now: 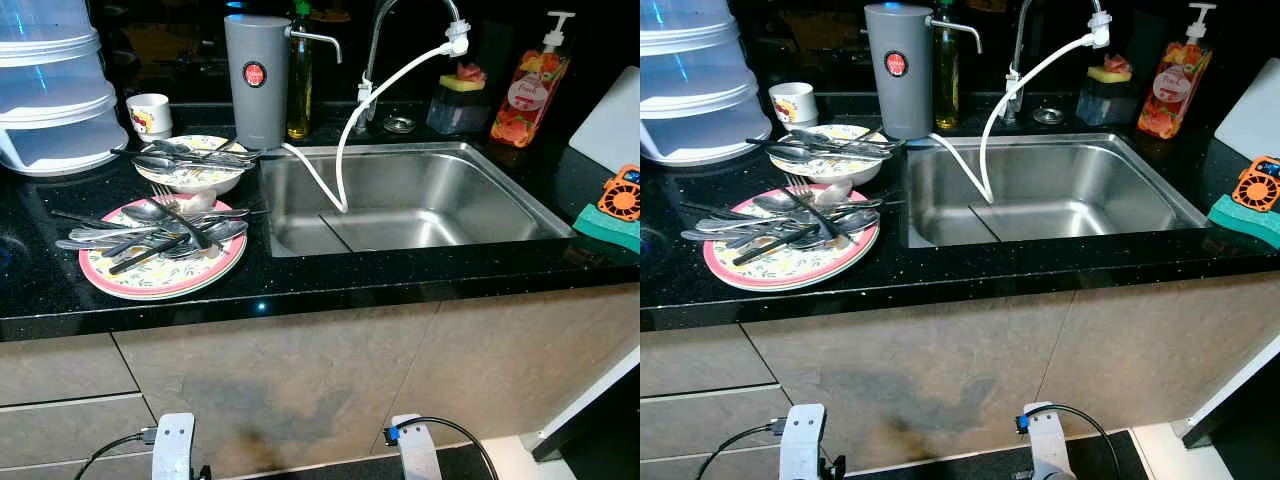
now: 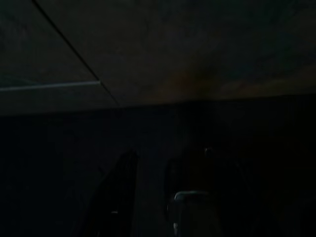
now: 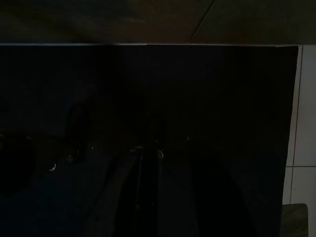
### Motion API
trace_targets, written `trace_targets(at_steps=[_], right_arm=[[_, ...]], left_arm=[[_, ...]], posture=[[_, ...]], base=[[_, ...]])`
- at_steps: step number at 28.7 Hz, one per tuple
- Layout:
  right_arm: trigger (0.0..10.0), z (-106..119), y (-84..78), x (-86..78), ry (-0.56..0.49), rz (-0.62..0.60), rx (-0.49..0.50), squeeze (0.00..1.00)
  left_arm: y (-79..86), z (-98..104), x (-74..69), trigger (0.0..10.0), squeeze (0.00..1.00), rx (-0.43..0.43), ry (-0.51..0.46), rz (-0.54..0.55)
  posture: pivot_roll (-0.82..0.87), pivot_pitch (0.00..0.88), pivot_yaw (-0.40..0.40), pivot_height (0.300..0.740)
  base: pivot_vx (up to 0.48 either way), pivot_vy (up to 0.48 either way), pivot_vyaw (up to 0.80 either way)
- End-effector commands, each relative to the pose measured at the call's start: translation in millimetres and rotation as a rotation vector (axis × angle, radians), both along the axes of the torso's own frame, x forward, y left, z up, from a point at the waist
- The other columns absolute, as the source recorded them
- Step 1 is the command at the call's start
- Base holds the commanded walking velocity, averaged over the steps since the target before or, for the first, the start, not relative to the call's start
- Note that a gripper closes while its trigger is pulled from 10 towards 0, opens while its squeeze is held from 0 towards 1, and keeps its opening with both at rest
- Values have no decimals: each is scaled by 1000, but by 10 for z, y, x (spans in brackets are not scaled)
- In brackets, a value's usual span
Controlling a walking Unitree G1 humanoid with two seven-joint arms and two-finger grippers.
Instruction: Kitchen organization
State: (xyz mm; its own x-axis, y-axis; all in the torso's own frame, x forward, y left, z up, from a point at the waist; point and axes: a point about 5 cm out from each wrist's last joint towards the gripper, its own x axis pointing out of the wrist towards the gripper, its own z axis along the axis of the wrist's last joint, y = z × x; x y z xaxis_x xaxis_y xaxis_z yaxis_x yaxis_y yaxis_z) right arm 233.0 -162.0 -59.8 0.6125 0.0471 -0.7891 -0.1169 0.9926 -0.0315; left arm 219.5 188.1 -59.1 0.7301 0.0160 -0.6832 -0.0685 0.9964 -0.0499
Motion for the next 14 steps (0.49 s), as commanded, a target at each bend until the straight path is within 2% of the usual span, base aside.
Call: trace_targets(at_steps=[1, 14], right_arm=[[10000, -60, -14, -93, 33, -1, 1, 0], [10000, -112, -49, -189, 51, -6, -7, 0]], left_arm=[[1, -56, -90, 10000, 0, -2, 26, 6], [-23, -87, -144, 10000, 0, -2, 38, -7]], posture=[[-16, 94, -32, 740], [-8, 114, -25, 740]], base=[[0, 0, 0], [0, 0, 0]])
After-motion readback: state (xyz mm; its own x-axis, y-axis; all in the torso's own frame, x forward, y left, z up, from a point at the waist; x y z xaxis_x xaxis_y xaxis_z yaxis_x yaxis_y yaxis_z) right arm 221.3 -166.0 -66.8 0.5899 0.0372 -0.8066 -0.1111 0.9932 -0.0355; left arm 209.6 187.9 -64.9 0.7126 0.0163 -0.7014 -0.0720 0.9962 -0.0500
